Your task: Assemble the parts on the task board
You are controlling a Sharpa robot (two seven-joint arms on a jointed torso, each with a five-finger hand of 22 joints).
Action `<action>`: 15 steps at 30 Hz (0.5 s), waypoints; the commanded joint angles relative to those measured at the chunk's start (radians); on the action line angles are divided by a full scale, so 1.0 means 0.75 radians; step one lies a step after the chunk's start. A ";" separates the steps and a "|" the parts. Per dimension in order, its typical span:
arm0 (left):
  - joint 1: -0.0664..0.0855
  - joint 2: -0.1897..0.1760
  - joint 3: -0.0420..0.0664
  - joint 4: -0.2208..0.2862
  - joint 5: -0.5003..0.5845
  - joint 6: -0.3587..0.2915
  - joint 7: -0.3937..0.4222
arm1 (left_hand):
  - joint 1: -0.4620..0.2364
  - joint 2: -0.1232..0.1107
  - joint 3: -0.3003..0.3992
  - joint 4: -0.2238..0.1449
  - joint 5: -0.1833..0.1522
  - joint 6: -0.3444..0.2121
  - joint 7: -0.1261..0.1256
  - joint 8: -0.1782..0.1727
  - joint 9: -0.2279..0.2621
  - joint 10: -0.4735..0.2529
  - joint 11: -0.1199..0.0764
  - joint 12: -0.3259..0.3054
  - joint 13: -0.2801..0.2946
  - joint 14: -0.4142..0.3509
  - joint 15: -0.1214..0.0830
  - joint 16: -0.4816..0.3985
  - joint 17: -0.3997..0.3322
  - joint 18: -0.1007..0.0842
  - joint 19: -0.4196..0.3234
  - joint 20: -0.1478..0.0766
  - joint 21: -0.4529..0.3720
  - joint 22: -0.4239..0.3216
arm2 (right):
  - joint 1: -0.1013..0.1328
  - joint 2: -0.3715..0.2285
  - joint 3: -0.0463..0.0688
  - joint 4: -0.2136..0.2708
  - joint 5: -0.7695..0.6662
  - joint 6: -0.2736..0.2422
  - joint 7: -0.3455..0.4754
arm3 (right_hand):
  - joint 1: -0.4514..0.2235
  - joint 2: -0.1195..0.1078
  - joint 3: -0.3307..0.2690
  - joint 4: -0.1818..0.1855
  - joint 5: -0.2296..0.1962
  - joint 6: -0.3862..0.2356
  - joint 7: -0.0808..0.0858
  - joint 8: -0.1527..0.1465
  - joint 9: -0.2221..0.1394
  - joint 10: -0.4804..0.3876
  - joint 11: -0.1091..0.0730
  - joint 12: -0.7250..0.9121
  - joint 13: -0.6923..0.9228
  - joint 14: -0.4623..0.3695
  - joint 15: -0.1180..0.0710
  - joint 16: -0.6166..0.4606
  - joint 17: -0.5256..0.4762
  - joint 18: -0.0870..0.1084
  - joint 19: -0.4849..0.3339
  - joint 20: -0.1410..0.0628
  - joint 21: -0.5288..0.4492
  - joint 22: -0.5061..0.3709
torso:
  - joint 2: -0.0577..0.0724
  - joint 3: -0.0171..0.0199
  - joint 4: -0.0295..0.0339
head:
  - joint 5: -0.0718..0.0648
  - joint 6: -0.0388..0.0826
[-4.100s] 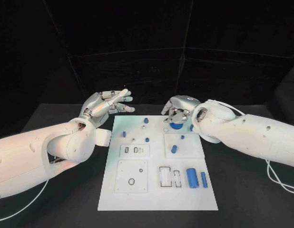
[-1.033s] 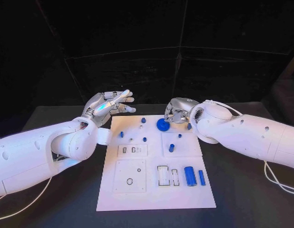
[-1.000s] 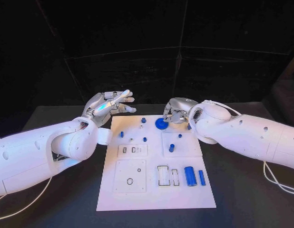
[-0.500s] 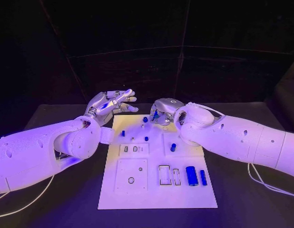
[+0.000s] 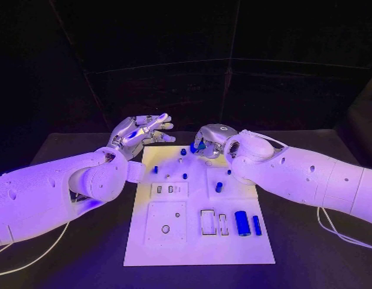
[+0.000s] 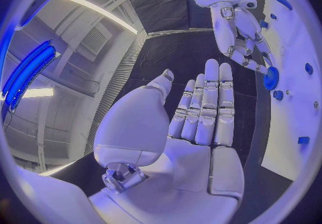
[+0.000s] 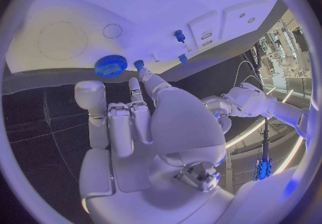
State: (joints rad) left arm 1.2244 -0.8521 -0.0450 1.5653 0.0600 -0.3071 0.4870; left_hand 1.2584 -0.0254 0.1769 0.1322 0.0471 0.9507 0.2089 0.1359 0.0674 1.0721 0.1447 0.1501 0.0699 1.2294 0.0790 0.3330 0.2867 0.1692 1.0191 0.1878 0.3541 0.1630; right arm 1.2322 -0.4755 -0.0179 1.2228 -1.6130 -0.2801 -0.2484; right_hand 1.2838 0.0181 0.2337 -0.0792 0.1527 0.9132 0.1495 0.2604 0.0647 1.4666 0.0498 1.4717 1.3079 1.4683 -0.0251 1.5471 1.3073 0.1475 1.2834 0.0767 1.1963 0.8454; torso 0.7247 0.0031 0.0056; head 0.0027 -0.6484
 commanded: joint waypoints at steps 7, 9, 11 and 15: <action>0.001 0.001 0.000 -0.003 -0.003 0.023 0.006 | 0.002 0.017 0.001 -0.011 0.002 0.005 0.002 -0.009 -0.001 0.005 0.001 -0.008 -0.001 0.001 0.000 -0.008 0.003 0.017 0.009 0.002 -0.001 -0.002 | 0.003 -0.015 0.002 -0.028 0.077 -0.058 0.043 | -0.038 -0.060 0.001 0.002 0.011 -0.089 0.021 -0.056 -0.001 0.016 0.034 -0.018 0.157 0.119 0.029 0.004 0.267 -0.023 -0.005 0.027 0.006 -0.007 | 0.000 -0.0005 0.0019 | 0.002 0.006; 0.001 0.002 0.000 -0.004 -0.003 0.023 0.005 | 0.002 0.017 0.001 -0.011 0.002 0.005 0.002 -0.009 -0.001 0.005 0.001 -0.008 -0.001 0.001 0.000 -0.008 0.003 0.017 0.009 0.002 -0.001 -0.002 | 0.003 -0.014 0.002 -0.051 0.113 -0.039 0.059 | -0.055 -0.078 -0.014 0.008 0.038 -0.118 0.027 -0.072 -0.001 0.010 0.039 -0.023 0.151 0.118 0.033 0.003 0.266 -0.022 -0.009 0.031 0.003 -0.014 | 0.000 -0.0011 0.0010 | 0.004 0.007; 0.001 0.003 0.000 -0.004 -0.003 0.024 0.005 | 0.002 0.017 0.001 -0.011 0.002 0.005 0.002 -0.009 -0.001 0.005 0.001 -0.008 -0.001 0.001 0.000 -0.008 0.003 0.017 0.009 0.002 -0.001 -0.002 | 0.003 -0.009 0.003 -0.083 0.144 -0.016 0.078 | -0.079 -0.096 -0.039 0.022 0.062 -0.158 0.034 -0.092 -0.002 -0.001 0.047 -0.035 0.137 0.117 0.040 0.002 0.262 -0.020 -0.016 0.037 -0.004 -0.026 | 0.000 -0.0018 0.0011 | 0.004 0.007; 0.001 0.005 -0.001 -0.006 -0.003 0.025 0.004 | 0.002 0.017 0.001 -0.011 0.002 0.005 0.002 -0.009 -0.001 0.005 0.001 -0.008 -0.001 0.001 0.000 -0.008 0.003 0.017 0.009 0.002 -0.001 -0.002 | 0.004 0.010 0.003 -0.149 0.204 0.043 0.112 | -0.106 -0.113 -0.082 0.045 0.089 -0.197 0.043 -0.109 0.000 -0.011 0.056 -0.042 0.129 0.117 0.048 0.001 0.261 -0.018 -0.023 0.046 -0.008 -0.034 | 0.002 -0.0019 0.0043 | 0.004 0.011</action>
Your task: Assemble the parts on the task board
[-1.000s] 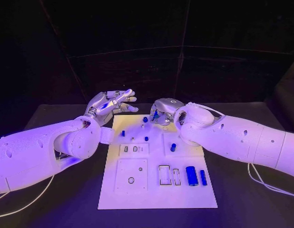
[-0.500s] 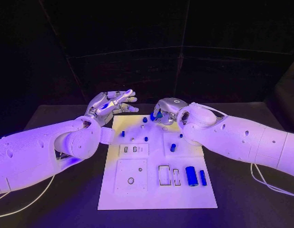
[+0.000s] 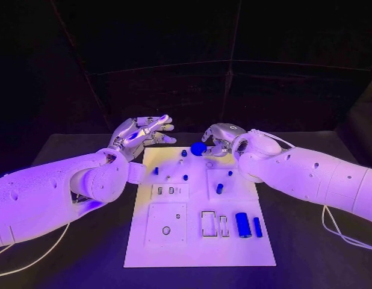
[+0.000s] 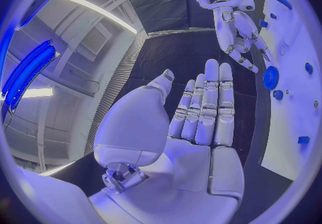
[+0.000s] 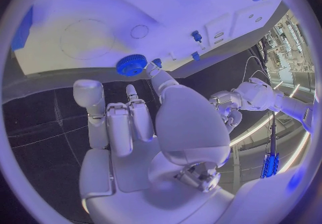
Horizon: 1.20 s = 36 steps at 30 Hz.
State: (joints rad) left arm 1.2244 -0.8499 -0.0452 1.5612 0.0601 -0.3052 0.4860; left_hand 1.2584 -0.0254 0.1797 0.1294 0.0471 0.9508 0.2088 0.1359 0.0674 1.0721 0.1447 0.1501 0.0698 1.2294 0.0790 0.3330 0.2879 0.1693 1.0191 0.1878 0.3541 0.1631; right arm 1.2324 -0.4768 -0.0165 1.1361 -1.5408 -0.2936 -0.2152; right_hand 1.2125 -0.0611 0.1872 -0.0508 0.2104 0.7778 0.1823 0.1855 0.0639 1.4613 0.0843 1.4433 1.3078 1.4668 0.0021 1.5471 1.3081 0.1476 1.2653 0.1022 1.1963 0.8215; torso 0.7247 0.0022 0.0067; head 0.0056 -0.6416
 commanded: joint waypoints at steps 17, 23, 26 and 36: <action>0.001 0.013 -0.002 -0.012 -0.003 0.028 0.002 | 0.004 0.017 -0.002 -0.010 0.002 0.005 0.002 -0.010 -0.001 0.005 0.001 -0.010 -0.001 0.000 0.000 -0.009 0.003 0.017 0.009 0.002 -0.001 -0.002 | 0.005 0.096 0.002 -0.182 0.218 0.120 0.140 | -0.021 0.016 -0.047 0.034 0.023 -0.025 0.005 -0.009 0.004 -0.004 0.015 -0.002 0.132 0.120 0.017 0.003 0.263 -0.017 -0.002 0.017 -0.008 -0.006 | 0.000 0.0011 0.0012 | 0.013 -0.006; 0.001 0.011 -0.003 -0.014 -0.003 0.027 0.002 | 0.006 0.019 -0.001 -0.013 0.002 0.005 0.002 -0.011 -0.001 0.006 0.001 -0.011 -0.001 0.000 0.000 -0.010 0.005 0.017 0.009 0.002 -0.002 -0.003 | 0.013 0.091 0.003 -0.177 0.229 0.083 0.144 | -0.023 0.018 -0.051 0.038 0.025 -0.025 0.006 -0.008 0.004 -0.004 0.016 -0.001 0.132 0.120 0.018 0.004 0.266 -0.018 0.000 0.018 -0.006 -0.002 | 0.000 0.0004 -0.0020 | 0.018 -0.007; 0.001 0.011 -0.004 -0.014 -0.003 0.027 0.002 | 0.006 0.019 -0.001 -0.013 0.002 0.005 0.002 -0.011 -0.001 0.006 0.001 -0.011 -0.001 0.000 0.000 -0.010 0.005 0.017 0.009 0.002 -0.002 -0.003 | 0.017 0.089 0.004 -0.176 0.230 0.076 0.143 | -0.024 0.019 -0.053 0.039 0.025 -0.024 0.006 -0.008 0.004 -0.003 0.016 0.000 0.134 0.120 0.018 0.004 0.266 -0.018 0.000 0.018 -0.006 -0.002 | 0.000 0.0007 -0.0022 | 0.016 -0.006; 0.001 0.012 -0.006 -0.018 -0.003 0.028 0.001 | 0.008 0.020 0.001 -0.016 0.002 0.006 0.001 -0.012 -0.001 0.007 0.001 -0.013 -0.001 0.000 0.000 -0.010 0.007 0.017 0.009 0.002 -0.002 -0.003 | 0.021 0.097 0.005 -0.191 0.231 0.057 0.145 | -0.024 0.022 -0.056 0.042 0.026 -0.020 0.006 -0.005 0.005 -0.003 0.016 0.000 0.134 0.121 0.018 0.004 0.268 -0.018 0.000 0.019 -0.005 -0.001 | 0.001 0.0017 0.0004 | 0.016 -0.006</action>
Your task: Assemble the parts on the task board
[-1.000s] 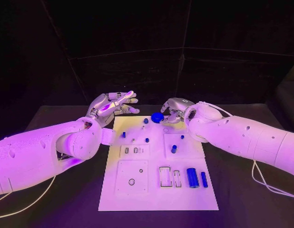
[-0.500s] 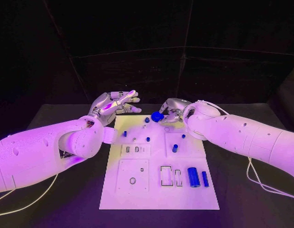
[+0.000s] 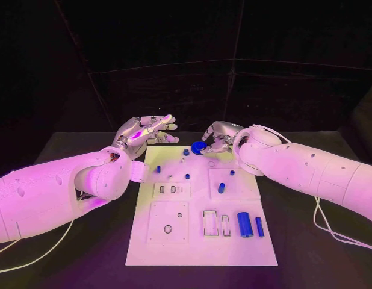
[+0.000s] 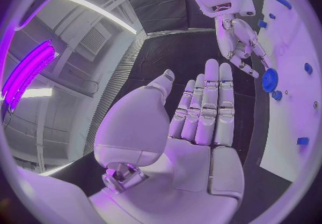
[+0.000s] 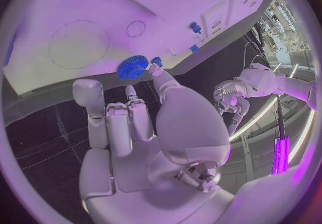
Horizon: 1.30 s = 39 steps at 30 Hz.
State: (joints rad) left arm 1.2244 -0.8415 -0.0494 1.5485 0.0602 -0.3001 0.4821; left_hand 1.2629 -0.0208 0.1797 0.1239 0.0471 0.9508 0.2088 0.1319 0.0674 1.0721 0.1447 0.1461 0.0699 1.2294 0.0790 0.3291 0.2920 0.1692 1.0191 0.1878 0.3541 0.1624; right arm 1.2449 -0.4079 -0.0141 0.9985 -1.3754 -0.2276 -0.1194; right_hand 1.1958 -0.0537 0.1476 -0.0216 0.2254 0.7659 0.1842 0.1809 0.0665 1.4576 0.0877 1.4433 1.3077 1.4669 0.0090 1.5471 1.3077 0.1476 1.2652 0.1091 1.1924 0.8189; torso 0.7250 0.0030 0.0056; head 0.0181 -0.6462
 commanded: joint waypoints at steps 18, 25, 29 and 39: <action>0.001 0.014 -0.005 -0.008 -0.004 0.023 0.004 | 0.006 0.017 0.003 -0.013 0.002 0.007 0.001 -0.008 -0.001 0.008 0.000 -0.009 -0.001 -0.001 0.000 -0.006 0.004 0.017 0.010 0.002 -0.003 -0.003 | 0.011 0.096 0.001 -0.136 0.011 0.088 0.003 | 0.000 0.009 -0.018 0.008 -0.008 -0.011 0.005 -0.001 0.000 -0.006 0.013 -0.007 0.125 0.119 0.011 0.003 0.264 -0.017 -0.003 0.011 -0.002 -0.003 | 0.001 0.0008 0.0033 | 0.001 -0.003; 0.001 0.016 -0.006 -0.013 -0.004 0.023 0.003 | 0.007 0.019 0.004 -0.015 0.002 0.007 0.001 -0.008 -0.001 0.009 0.000 -0.010 -0.001 -0.001 -0.001 -0.007 0.005 0.017 0.010 0.002 -0.003 -0.003 | 0.011 0.110 0.002 -0.158 0.011 0.097 0.006 | 0.000 0.009 -0.018 0.008 -0.008 -0.011 0.005 -0.001 0.000 -0.006 0.013 -0.007 0.125 0.119 0.011 0.003 0.264 -0.017 -0.003 0.011 -0.002 -0.003 | 0.000 0.0004 0.0000 | 0.005 -0.005; 0.001 0.018 -0.006 -0.013 -0.004 0.024 0.002 | 0.008 0.020 0.005 -0.016 0.002 0.008 0.000 -0.009 -0.001 0.009 0.000 -0.011 -0.001 -0.001 -0.001 -0.007 0.006 0.017 0.010 0.002 -0.003 -0.003 | 0.012 0.117 0.002 -0.169 0.012 0.120 0.001 | 0.001 0.011 -0.019 0.008 -0.007 -0.012 0.005 -0.001 0.000 -0.006 0.014 -0.006 0.126 0.119 0.011 0.003 0.264 -0.017 -0.004 0.012 -0.003 -0.004 | 0.001 0.0005 0.0005 | 0.005 -0.007; 0.001 0.024 -0.006 -0.017 -0.004 0.028 -0.003 | 0.009 0.022 0.006 -0.018 0.002 0.008 0.000 -0.009 -0.001 0.010 0.000 -0.012 -0.001 -0.001 -0.001 -0.008 0.008 0.017 0.010 0.001 -0.004 -0.003 | 0.012 0.140 0.002 -0.205 0.032 0.128 0.003 | 0.001 0.018 -0.021 0.013 -0.007 -0.013 0.006 -0.001 0.000 -0.006 0.014 -0.006 0.127 0.119 0.012 0.003 0.264 -0.017 -0.004 0.012 -0.002 -0.004 | 0.001 0.0009 0.0018 | 0.006 -0.009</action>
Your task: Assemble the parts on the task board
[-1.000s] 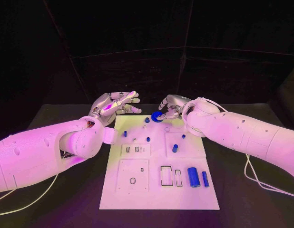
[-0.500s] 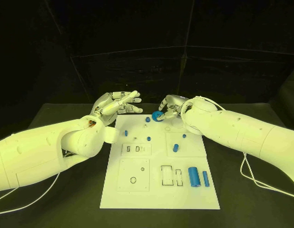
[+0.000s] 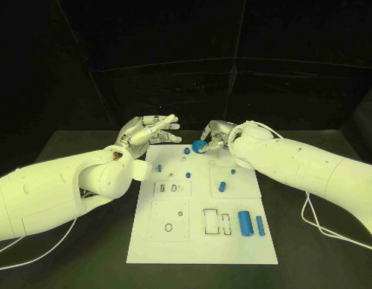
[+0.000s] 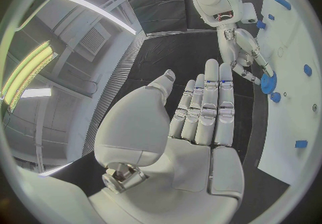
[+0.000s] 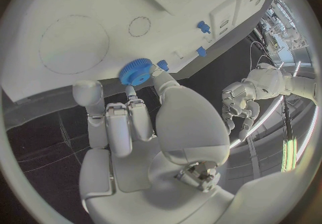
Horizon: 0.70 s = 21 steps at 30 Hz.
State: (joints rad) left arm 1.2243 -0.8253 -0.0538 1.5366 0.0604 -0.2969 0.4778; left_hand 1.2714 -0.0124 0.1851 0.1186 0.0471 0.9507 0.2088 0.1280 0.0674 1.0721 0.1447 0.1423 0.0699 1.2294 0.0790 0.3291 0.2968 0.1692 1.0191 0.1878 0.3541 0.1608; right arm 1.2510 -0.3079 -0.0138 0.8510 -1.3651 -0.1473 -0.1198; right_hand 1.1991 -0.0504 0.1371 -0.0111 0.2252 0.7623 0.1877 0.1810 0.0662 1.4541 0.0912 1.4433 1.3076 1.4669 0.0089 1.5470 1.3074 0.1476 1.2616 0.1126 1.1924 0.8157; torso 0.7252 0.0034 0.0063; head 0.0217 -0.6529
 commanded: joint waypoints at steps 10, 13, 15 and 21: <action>0.002 0.002 -0.001 -0.001 -0.004 0.026 -0.002 | -0.001 0.012 0.000 -0.011 0.002 0.008 0.000 -0.004 -0.001 0.010 0.000 -0.007 -0.001 -0.001 -0.001 -0.008 0.002 0.017 0.010 0.001 -0.004 -0.001 | 0.004 0.025 0.001 -0.032 0.022 0.038 0.000 | 0.004 0.028 -0.009 0.003 -0.008 -0.001 0.000 0.004 0.002 0.000 0.009 -0.003 0.131 0.120 0.012 0.004 0.266 -0.017 0.000 0.008 -0.001 0.001 | 0.000 0.0001 0.0003 | 0.006 -0.011; 0.002 0.001 -0.001 0.000 -0.004 0.025 -0.003 | -0.001 0.013 0.000 -0.012 0.002 0.008 0.000 -0.005 -0.001 0.010 0.000 -0.008 -0.001 -0.001 -0.001 -0.008 0.003 0.017 0.010 0.001 -0.004 -0.001 | 0.004 0.029 0.001 -0.040 0.021 0.044 -0.004 | 0.007 0.031 -0.009 0.003 -0.008 0.003 0.000 0.007 0.003 0.001 0.009 -0.003 0.131 0.120 0.012 0.004 0.266 -0.017 0.000 0.009 -0.001 0.001 | 0.000 0.0003 -0.0002 | 0.007 -0.012; 0.002 0.001 -0.001 0.000 -0.004 0.025 -0.003 | -0.001 0.013 0.000 -0.012 0.002 0.008 0.000 -0.005 -0.001 0.010 0.000 -0.008 -0.001 -0.001 -0.001 -0.008 0.003 0.017 0.010 0.001 -0.004 -0.001 | 0.004 0.031 0.001 -0.042 0.019 0.047 -0.007 | 0.009 0.033 -0.010 0.003 -0.008 0.005 -0.001 0.008 0.003 0.001 0.008 -0.002 0.132 0.120 0.012 0.004 0.266 -0.017 0.000 0.009 0.000 0.003 | 0.000 0.0003 -0.0007 | 0.007 -0.013; 0.002 0.000 -0.001 0.001 -0.004 0.026 -0.004 | 0.000 0.014 0.001 -0.013 0.002 0.008 0.000 -0.005 -0.001 0.010 0.000 -0.009 -0.001 -0.001 -0.001 -0.008 0.003 0.017 0.010 0.001 -0.004 -0.002 | 0.004 0.033 0.001 -0.044 -0.010 0.049 -0.023 | 0.047 0.060 -0.001 -0.009 -0.033 0.045 -0.010 0.032 0.008 0.004 0.001 0.002 0.136 0.120 0.006 0.005 0.269 -0.017 0.002 0.005 0.004 0.007 | -0.001 0.0010 -0.0015 | 0.009 -0.014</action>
State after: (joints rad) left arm 1.2246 -0.8248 -0.0543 1.5361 0.0604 -0.2939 0.4715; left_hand 1.2713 -0.0124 0.1851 0.1129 0.0471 0.9507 0.2088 0.1280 0.0674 1.0721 0.1447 0.1423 0.0699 1.2294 0.0790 0.3291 0.2977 0.1692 1.0191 0.1878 0.3541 0.1610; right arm 1.2527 -0.2835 -0.0131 0.8197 -1.3573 -0.1252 -0.1258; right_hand 1.2322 -0.0068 0.1378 -0.0118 0.2030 0.7921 0.1806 0.2009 0.0692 1.4541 0.0912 1.4433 1.3076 1.4669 0.0089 1.5470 1.3074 0.1477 1.2616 0.1126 1.1925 0.8201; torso 0.7252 0.0035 0.0063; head 0.0279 -0.6623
